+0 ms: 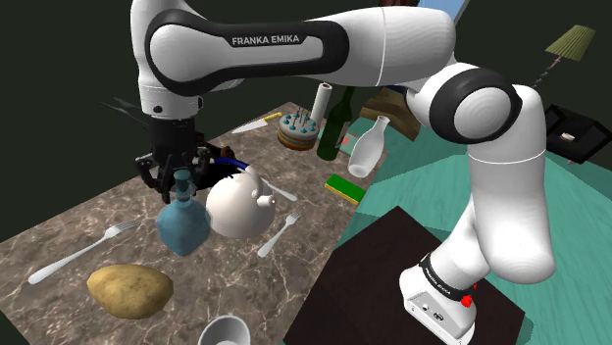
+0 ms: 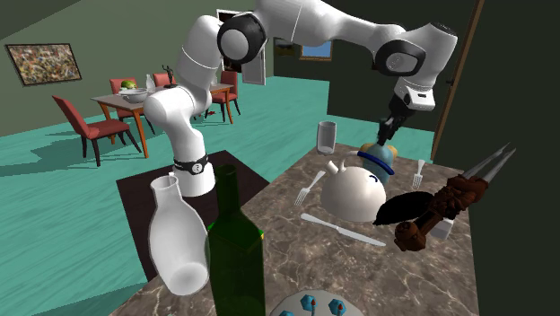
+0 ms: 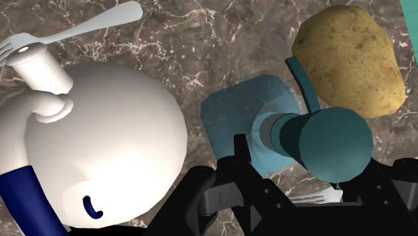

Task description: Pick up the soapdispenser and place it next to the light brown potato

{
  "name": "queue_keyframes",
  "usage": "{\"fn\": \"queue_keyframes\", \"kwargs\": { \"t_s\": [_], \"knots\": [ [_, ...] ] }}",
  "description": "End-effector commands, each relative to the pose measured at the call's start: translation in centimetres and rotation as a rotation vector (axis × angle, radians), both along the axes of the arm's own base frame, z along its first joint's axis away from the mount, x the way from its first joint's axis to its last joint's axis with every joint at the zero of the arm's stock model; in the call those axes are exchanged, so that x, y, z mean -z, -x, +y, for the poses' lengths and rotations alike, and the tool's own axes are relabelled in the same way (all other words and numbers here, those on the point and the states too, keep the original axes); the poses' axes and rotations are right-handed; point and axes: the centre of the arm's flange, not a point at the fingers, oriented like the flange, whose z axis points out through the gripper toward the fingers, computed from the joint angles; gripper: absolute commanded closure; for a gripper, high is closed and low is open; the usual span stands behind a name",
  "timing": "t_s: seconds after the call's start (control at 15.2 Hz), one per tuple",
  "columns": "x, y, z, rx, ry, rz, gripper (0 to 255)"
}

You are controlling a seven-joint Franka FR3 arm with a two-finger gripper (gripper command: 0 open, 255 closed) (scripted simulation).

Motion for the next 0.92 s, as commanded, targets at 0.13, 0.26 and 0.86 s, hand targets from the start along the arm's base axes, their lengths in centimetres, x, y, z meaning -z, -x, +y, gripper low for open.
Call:
{"fn": "queue_keyframes", "kwargs": {
  "t_s": [0.13, 0.26, 0.86],
  "knots": [
    [0.0, 0.0, 0.0, 0.000, 0.000, 0.000, 0],
    [0.0, 0.0, 0.0, 0.000, 0.000, 0.000, 0],
    [-4.8, -1.5, -0.5, 0.000, 0.000, 0.000, 0]
  ]
}}
